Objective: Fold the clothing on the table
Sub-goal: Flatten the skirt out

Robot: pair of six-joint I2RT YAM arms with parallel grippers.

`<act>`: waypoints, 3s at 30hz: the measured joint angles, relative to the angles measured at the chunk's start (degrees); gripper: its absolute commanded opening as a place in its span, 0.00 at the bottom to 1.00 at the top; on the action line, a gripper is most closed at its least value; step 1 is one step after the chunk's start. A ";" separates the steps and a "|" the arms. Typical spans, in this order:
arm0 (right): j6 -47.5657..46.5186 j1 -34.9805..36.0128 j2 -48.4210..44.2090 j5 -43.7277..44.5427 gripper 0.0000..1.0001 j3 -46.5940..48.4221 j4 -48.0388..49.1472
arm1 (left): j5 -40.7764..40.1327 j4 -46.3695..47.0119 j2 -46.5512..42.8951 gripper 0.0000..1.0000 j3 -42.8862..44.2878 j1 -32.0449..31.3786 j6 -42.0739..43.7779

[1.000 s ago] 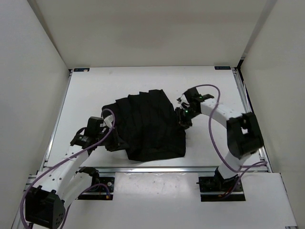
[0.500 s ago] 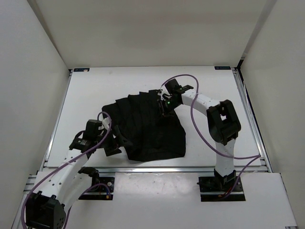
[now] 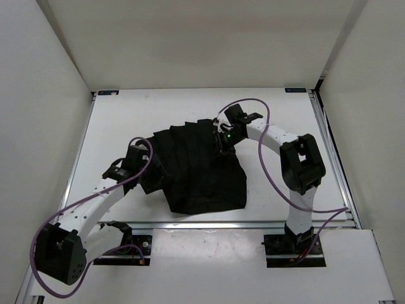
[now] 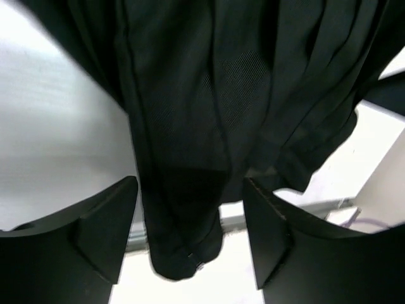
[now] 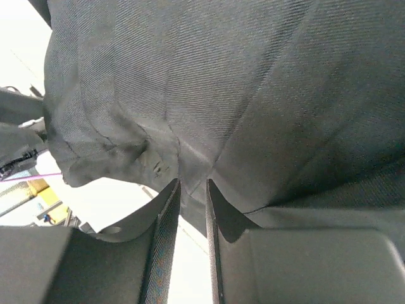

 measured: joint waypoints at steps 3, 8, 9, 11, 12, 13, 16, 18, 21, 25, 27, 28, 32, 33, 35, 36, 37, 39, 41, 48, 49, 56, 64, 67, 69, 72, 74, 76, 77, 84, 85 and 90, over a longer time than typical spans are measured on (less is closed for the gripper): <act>-0.44 -0.22 -0.61 -0.39 0.28 -0.44 0.13 | -2.10 0.09 1.86 0.68 2.58 -0.63 -0.63; -1.16 -1.36 -1.44 -0.79 0.28 -1.27 0.46 | -3.17 0.39 2.91 0.67 3.65 -1.11 -1.38; -1.20 -1.75 -1.70 -0.81 0.27 -1.55 0.63 | -3.28 0.33 3.30 0.67 3.65 -1.46 -1.55; -1.31 -2.51 -2.34 -0.87 0.27 -2.47 0.83 | -3.48 0.15 3.85 0.67 3.65 -2.51 -1.95; -1.33 -2.95 -2.69 -0.90 0.27 -2.97 0.94 | -3.48 -0.02 3.98 0.67 3.65 -2.91 -2.14; -1.36 -3.30 -2.99 -0.92 0.27 -3.41 1.05 | -3.48 -0.15 4.02 0.65 3.63 -3.23 -2.34; -1.38 -4.28 -3.91 -0.94 0.27 -4.44 1.18 | -3.45 0.09 3.80 0.57 3.08 -3.89 -3.08; -1.51 -5.01 -4.42 -0.92 0.27 -4.81 1.33 | -3.23 0.70 3.41 0.55 1.53 -3.89 -3.58; -1.64 -5.75 -4.92 -0.92 0.28 -5.31 1.53 | -2.93 0.35 3.30 0.37 -0.48 -3.82 -4.42; -1.84 -6.27 -5.29 -0.72 0.27 -5.99 1.53 | -2.80 0.55 3.32 0.00 -0.81 -3.96 -4.70; -1.99 -6.38 -5.62 -0.61 0.26 -6.21 1.55 | -2.80 0.94 3.43 0.00 -0.90 -4.00 -4.57; -2.12 -6.38 -5.81 -0.52 0.26 -6.34 1.53 | -2.82 1.03 3.52 0.00 -0.94 -4.09 -4.44; -2.25 -6.45 -7.10 -0.07 0.25 -6.84 1.46 | -2.93 1.33 4.48 0.00 -0.85 -4.35 -4.02; -2.32 -6.47 -7.65 0.09 0.25 -7.13 1.53 | -2.99 1.27 4.76 0.00 -0.59 -4.35 -3.76; -2.38 -6.67 -9.03 0.63 0.26 -7.93 1.31 | -3.34 1.05 5.97 0.00 0.63 -4.61 -3.10; -2.38 -6.86 -9.90 1.20 0.25 -8.55 1.31 | -3.74 0.50 7.10 0.00 1.99 -4.79 -2.51; -2.40 -7.15 -10.88 1.70 0.26 -9.27 1.27 | -4.13 0.35 8.74 0.00 3.52 -5.11 -1.77; -2.34 -8.20 -13.29 3.06 0.25 -11.28 1.18 | -4.76 0.28 14.21 0.00 8.24 -5.95 0.22; -2.14 -9.81 -16.39 4.50 0.26 -14.16 0.87 | -4.92 0.74 21.99 0.00 14.67 -7.17 2.45; 0.48 -16.87 -26.80 9.14 0.26 -24.70 0.42 | -2.38 -4.85 60.52 0.00 70.42 -12.31 11.50; 0.79 -17.90 -28.09 9.62 0.26 -25.83 0.44 | -1.44 -6.16 64.57 0.00 79.65 -12.57 11.96; 2.23 -19.74 -31.43 11.93 0.26 -27.74 0.66 | 1.77 -1.49 49.96 0.00 76.48 -10.38 13.16; 4.24 -16.57 -30.49 12.79 0.30 -27.71 0.96 | -4.39 4.63 10.38 0.00 26.18 4.63 11.43; 5.07 -15.34 -28.30 11.87 0.33 -27.30 1.03 | -7.30 3.91 11.82 0.00 17.46 4.13 12.85; 5.55 -14.23 -26.29 10.97 0.34 -26.67 1.36 | -9.46 2.43 14.91 0.00 14.03 3.87 14.23; 6.60 -11.45 -23.93 9.14 0.36 -26.16 2.54 | -11.56 0.68 17.81 0.00 12.17 4.07 16.35; 7.58 -9.16 -22.34 6.91 0.42 -25.97 3.69 | -12.83 0.48 17.90 0.00 12.17 4.57 17.79; 8.28 -7.06 -20.26 4.24 0.46 -25.31 4.50 | -14.25 0.39 17.62 0.00 12.33 4.72 18.97; 8.48 -6.08 -19.10 3.02 0.46 -24.90 4.90 | -15.08 0.39 17.62 0.00 12.44 4.72 19.50; 12.24 -4.87 -14.67 -6.12 0.53 -26.69 12.35 | -16.00 0.22 17.27 0.00 12.22 2.56 20.96; 13.09 -5.11 -14.40 -7.15 0.53 -27.50 14.05 | -16.00 0.22 16.87 0.00 11.76 2.29 21.07; 17.53 -3.78 -9.99 -9.42 0.51 -28.81 21.55 | -14.95 -0.68 15.67 0.00 9.55 1.66 21.18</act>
